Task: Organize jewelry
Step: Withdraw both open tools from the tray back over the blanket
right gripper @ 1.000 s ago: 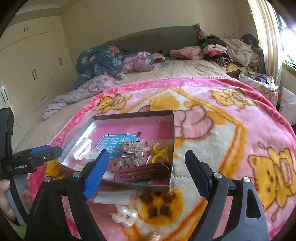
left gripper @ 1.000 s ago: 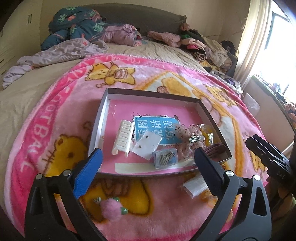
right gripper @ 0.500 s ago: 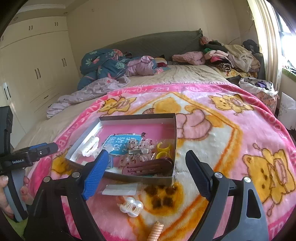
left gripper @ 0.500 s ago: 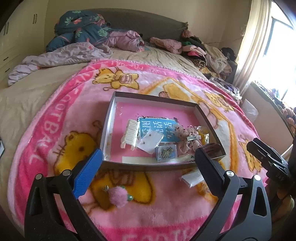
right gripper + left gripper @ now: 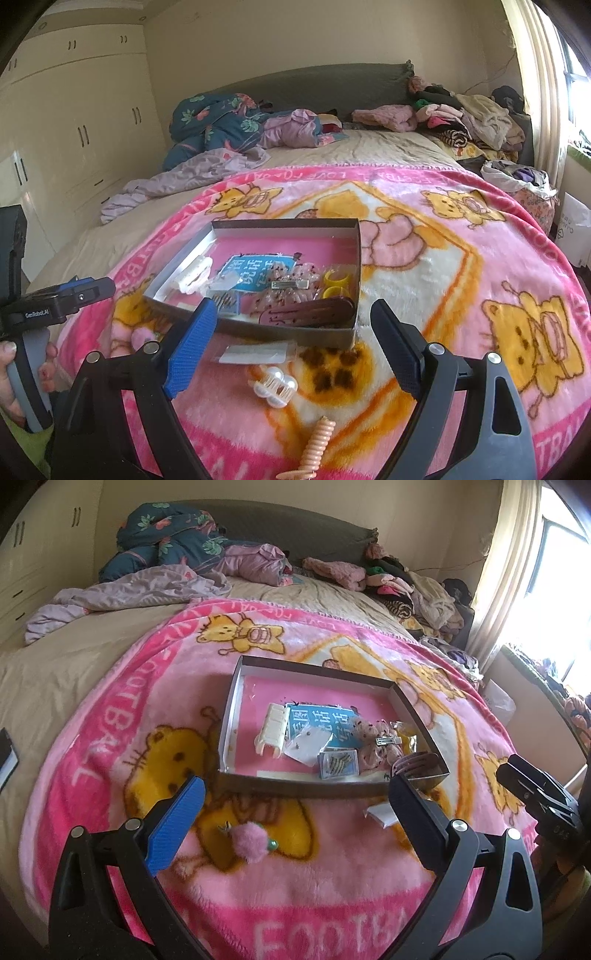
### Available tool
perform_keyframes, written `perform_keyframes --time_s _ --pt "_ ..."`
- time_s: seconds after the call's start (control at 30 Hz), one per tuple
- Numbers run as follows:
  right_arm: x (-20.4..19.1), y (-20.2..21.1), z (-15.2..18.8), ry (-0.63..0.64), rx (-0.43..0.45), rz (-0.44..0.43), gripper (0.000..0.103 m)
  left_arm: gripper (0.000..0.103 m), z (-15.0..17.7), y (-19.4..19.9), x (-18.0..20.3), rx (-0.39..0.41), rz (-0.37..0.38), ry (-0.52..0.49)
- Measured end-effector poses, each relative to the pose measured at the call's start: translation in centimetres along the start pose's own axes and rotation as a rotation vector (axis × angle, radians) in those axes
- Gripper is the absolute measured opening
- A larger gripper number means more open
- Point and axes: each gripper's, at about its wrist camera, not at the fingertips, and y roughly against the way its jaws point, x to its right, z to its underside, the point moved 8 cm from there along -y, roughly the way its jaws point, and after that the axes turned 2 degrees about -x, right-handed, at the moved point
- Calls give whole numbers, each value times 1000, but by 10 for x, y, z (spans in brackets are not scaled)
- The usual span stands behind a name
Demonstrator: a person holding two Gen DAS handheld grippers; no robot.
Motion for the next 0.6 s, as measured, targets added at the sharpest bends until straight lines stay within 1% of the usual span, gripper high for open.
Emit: perform_keyframes --time_s 0.2,0.6 --pt "-5 5 10 12 -13 -6 83 91 6 5 -1 5 -4 -3" --pt "-12 13 28 26 -40 -12 83 91 29 16 1 -6 -19 -24"
